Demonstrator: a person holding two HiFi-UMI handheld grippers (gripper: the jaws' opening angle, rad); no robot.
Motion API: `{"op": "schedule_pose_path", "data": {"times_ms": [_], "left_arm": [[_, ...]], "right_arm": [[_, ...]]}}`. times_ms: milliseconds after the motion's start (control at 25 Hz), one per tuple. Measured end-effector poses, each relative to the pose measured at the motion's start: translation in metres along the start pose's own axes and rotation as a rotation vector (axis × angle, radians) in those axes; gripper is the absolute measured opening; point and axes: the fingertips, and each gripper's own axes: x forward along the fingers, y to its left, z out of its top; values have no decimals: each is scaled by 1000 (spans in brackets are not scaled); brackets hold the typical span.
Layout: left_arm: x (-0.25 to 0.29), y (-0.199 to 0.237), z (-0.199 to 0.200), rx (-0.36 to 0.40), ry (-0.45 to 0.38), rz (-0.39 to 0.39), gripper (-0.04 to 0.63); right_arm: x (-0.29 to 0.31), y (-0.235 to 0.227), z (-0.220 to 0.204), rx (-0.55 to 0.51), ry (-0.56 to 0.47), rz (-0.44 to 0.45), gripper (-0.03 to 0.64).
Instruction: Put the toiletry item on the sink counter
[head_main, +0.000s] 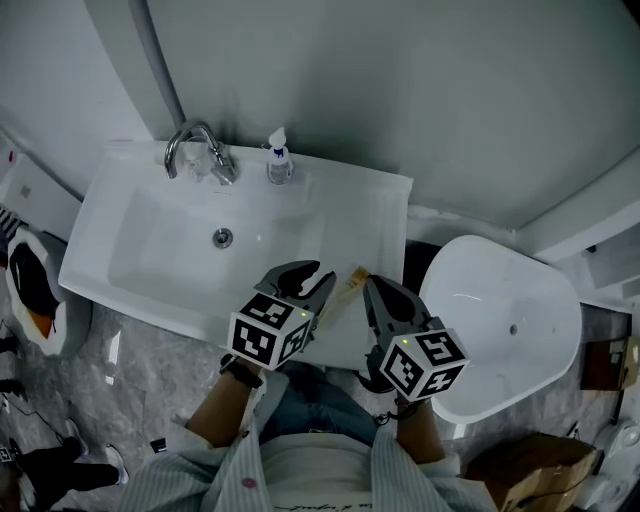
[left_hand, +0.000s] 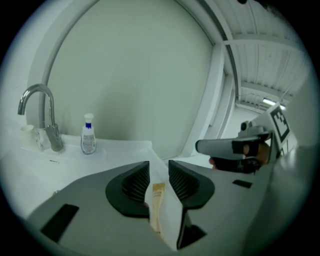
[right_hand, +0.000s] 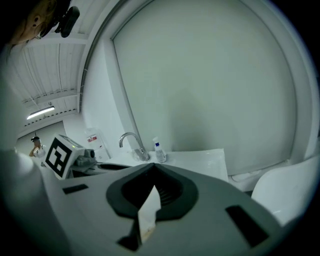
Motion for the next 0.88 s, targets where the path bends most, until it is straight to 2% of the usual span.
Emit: {"op": "schedule_pose_path", "data": {"times_ms": [160, 320, 680, 880], "left_arm": [[-20, -7, 44, -15, -119, -13, 96], [-36, -17, 73, 8, -194, -31, 54], [-67, -36, 103, 108, -295, -47, 30], [-75, -39, 104, 124, -318, -47, 25]], "right_arm": [[3, 7, 20, -29, -37, 20, 9], [0, 17, 39, -73, -73, 42, 9], [-4, 33, 64, -141, -113, 94, 9], [-6, 35, 73, -159, -123, 109, 9]]}}
